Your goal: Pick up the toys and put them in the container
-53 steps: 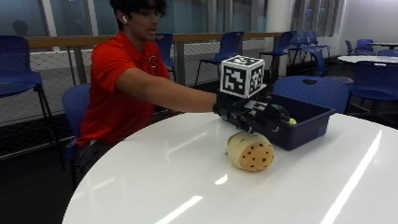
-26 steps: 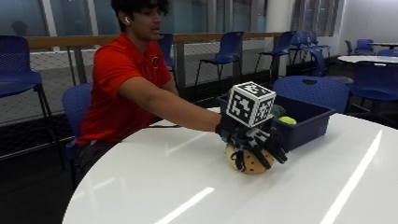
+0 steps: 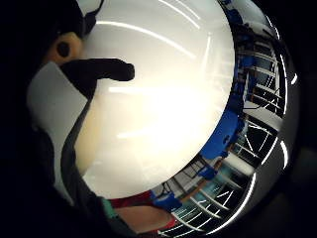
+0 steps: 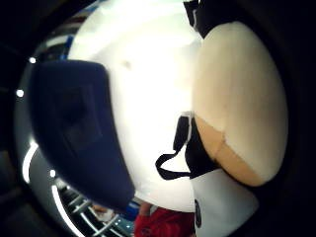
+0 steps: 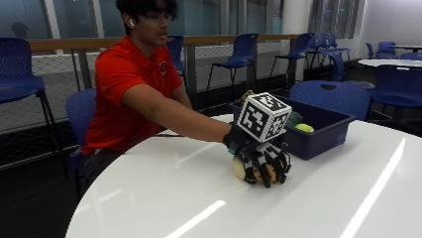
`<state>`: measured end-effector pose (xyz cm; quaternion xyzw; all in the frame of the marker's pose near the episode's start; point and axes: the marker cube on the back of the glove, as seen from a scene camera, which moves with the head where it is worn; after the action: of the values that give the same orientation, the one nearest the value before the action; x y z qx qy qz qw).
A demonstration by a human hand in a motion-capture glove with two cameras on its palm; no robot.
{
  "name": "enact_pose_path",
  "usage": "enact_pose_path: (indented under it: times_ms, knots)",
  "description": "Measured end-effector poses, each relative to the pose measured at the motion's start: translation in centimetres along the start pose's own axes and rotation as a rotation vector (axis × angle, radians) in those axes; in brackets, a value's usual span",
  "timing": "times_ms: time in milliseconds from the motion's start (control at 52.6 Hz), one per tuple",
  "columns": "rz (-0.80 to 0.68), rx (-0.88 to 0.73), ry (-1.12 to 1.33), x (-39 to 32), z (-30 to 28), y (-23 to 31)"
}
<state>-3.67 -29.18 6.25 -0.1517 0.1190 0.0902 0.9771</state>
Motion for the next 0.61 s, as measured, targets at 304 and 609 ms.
enact_pose_path:
  times_ms: [304, 609]
  knots:
    - [-0.081, 0.135, 0.017, 0.0, -0.2, 0.7]
    - [-0.179, 0.242, -0.169, 0.2, -4.8, 4.9]
